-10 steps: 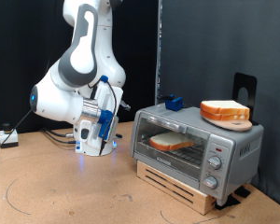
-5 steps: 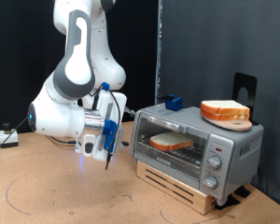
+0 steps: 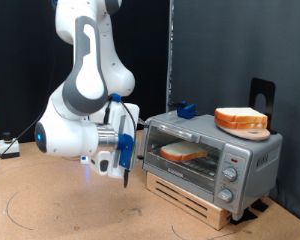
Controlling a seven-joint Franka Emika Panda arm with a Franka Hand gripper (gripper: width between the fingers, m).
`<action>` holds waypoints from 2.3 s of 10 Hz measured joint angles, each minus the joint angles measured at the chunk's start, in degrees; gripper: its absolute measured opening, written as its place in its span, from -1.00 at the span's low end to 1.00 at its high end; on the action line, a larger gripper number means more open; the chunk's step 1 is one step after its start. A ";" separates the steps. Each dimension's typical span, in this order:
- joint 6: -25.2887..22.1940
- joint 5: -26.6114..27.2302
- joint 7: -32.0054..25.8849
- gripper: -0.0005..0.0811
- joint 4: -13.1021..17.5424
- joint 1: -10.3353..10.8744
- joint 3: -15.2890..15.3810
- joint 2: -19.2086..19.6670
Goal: Make a piece of toast with the oven
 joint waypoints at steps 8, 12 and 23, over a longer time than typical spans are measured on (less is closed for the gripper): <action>8.87 8.12 -1.14 0.97 8.25 3.14 2.33 9.23; 13.24 8.01 -1.01 0.97 12.64 6.12 2.76 12.88; 18.43 5.42 -0.22 0.97 25.95 15.57 3.30 29.59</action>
